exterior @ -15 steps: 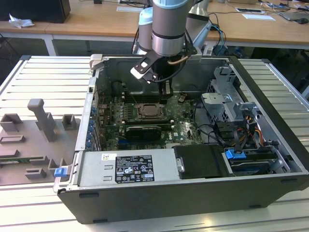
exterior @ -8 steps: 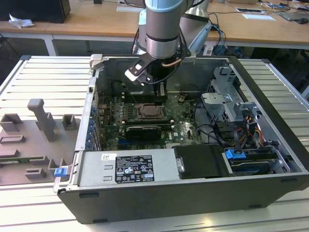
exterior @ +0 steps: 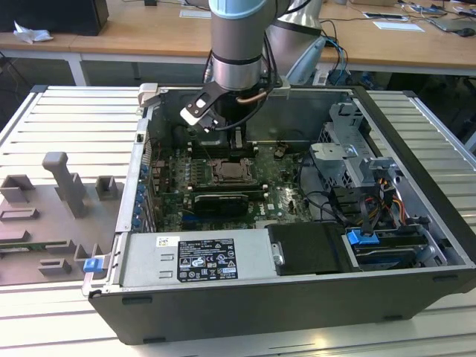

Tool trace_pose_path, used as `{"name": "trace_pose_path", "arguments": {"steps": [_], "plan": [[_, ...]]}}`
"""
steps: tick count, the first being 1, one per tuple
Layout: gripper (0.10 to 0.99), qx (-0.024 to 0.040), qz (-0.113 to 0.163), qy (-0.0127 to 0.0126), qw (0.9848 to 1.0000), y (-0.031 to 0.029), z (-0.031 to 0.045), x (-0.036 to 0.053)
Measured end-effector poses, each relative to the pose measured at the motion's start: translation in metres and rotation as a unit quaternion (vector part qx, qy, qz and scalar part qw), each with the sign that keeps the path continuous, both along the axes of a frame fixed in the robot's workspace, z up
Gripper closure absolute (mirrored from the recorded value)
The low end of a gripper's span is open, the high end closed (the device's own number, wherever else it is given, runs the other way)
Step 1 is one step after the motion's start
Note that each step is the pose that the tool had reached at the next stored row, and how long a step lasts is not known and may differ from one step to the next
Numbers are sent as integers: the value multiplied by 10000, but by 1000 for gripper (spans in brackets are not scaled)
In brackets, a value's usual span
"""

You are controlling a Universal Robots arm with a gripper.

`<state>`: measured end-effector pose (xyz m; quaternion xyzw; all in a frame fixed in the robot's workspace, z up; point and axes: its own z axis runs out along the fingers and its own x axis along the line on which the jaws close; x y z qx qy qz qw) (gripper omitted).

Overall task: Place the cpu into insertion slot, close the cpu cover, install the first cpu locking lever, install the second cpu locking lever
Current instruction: 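Close the cpu cover, then install the first cpu locking lever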

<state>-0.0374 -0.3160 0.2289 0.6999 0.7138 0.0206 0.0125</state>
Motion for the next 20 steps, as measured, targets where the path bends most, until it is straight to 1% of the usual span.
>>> {"name": "trace_pose_path", "arguments": {"steps": [9, 12, 20], "plan": [[980, 0, 0, 0, 10000, 0, -2, -29], [980, 0, 0, 0, 10000, 0, 18, -29], [980, -21, 0, 0, 10000, 0, 205, -29]]}}
